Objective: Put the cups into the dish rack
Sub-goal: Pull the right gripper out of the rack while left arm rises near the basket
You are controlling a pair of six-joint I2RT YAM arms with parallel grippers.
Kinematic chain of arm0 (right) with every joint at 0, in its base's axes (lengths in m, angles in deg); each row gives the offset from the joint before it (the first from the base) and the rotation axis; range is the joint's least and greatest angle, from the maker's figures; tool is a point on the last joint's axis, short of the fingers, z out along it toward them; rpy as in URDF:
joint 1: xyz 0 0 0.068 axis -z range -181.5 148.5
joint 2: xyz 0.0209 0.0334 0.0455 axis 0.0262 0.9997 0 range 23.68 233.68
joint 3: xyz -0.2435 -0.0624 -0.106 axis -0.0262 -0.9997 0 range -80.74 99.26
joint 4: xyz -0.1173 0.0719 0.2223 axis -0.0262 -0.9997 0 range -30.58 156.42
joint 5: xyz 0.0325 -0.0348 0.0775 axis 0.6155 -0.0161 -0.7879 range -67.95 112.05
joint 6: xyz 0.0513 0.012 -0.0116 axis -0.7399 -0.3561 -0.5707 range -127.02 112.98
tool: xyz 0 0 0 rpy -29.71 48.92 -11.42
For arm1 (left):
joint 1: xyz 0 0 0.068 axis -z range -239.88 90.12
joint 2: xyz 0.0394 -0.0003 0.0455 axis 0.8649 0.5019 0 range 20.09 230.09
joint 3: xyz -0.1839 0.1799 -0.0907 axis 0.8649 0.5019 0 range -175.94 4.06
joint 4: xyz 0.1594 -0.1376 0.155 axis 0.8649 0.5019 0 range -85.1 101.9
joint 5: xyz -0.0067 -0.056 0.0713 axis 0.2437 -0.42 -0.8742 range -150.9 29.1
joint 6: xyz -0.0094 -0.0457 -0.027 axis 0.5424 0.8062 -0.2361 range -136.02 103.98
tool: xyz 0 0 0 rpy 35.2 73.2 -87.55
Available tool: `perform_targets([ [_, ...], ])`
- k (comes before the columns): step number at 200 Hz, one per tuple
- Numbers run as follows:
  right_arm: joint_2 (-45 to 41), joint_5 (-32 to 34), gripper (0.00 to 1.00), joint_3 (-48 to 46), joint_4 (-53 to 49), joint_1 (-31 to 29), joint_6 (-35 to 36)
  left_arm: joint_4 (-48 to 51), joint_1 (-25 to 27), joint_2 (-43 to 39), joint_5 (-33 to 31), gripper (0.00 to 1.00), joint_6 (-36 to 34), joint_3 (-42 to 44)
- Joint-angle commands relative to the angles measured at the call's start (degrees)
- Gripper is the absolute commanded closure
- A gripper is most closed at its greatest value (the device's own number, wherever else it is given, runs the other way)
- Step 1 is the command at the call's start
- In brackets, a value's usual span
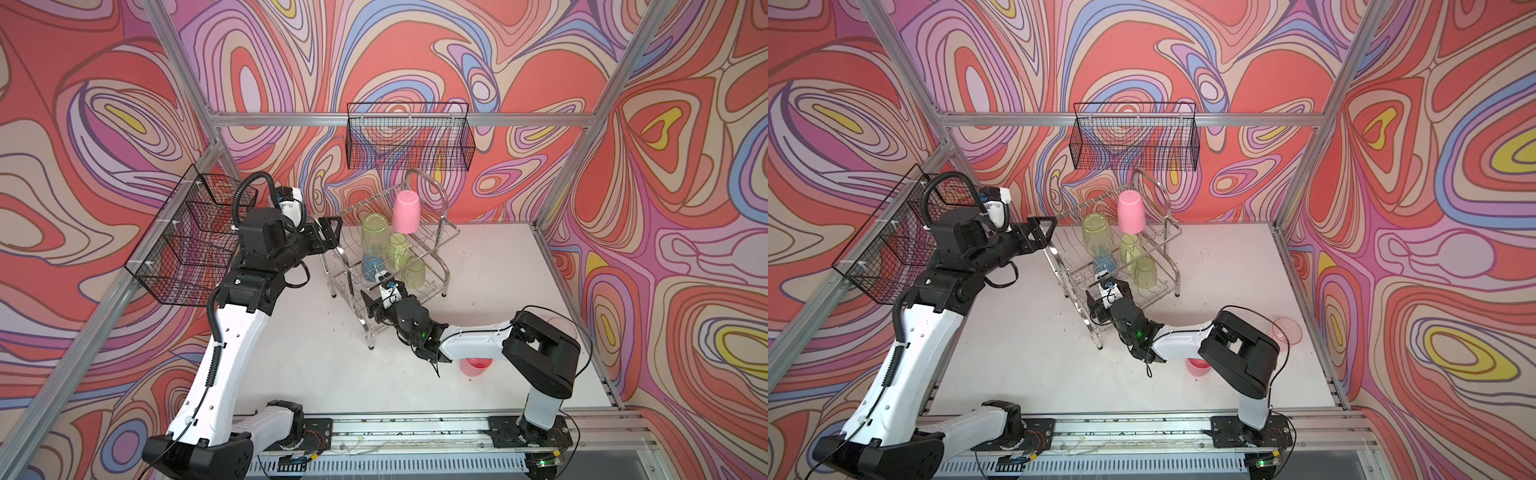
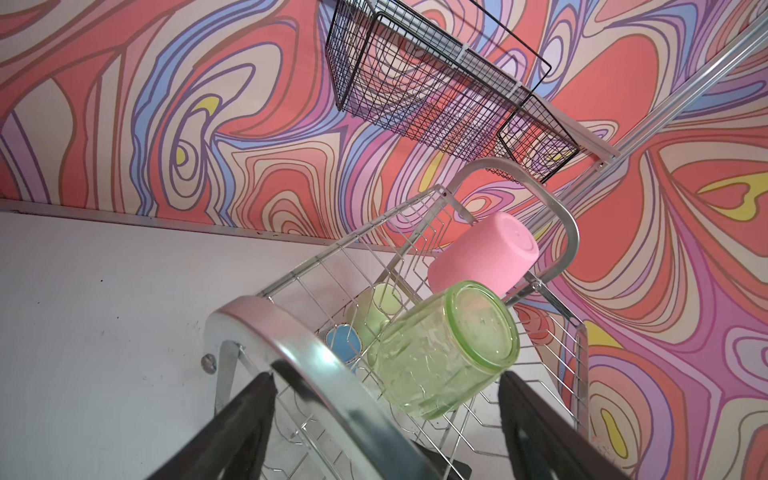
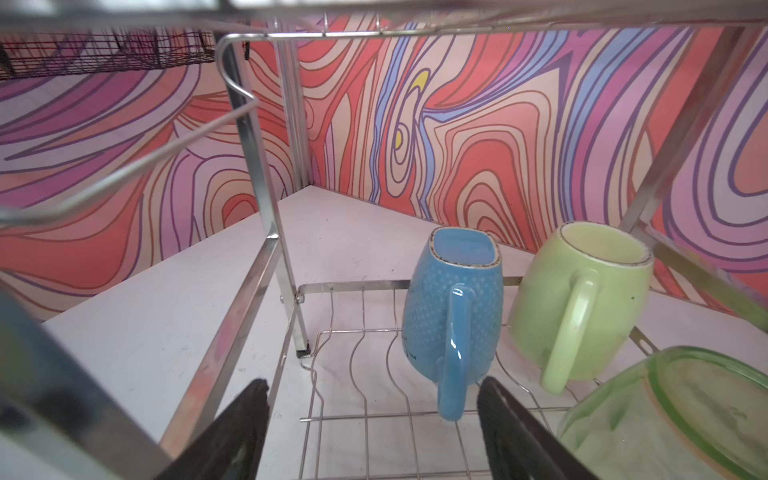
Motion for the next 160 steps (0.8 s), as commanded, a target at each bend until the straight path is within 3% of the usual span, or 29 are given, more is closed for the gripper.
perform_targets([
  [1, -4.2, -3.6, 0.18, -1.9, -7.6, -0.5, -2.1, 3.1, -1.6, 0.9, 0.6, 0.14, 3.1, -1.4],
  [83, -13.2, -3.8, 0.18, -7.1, -13.7, -3.9, -2.6, -0.7, -6.4, 5.1, 9.6, 0.14, 9.5, -4.0],
  [160, -18.6, -2.8, 0.19, -10.1, -16.8, -5.3, -3.7, -3.0, -7.0, 12.2, 12.7, 0.15, 11.2, -11.2],
])
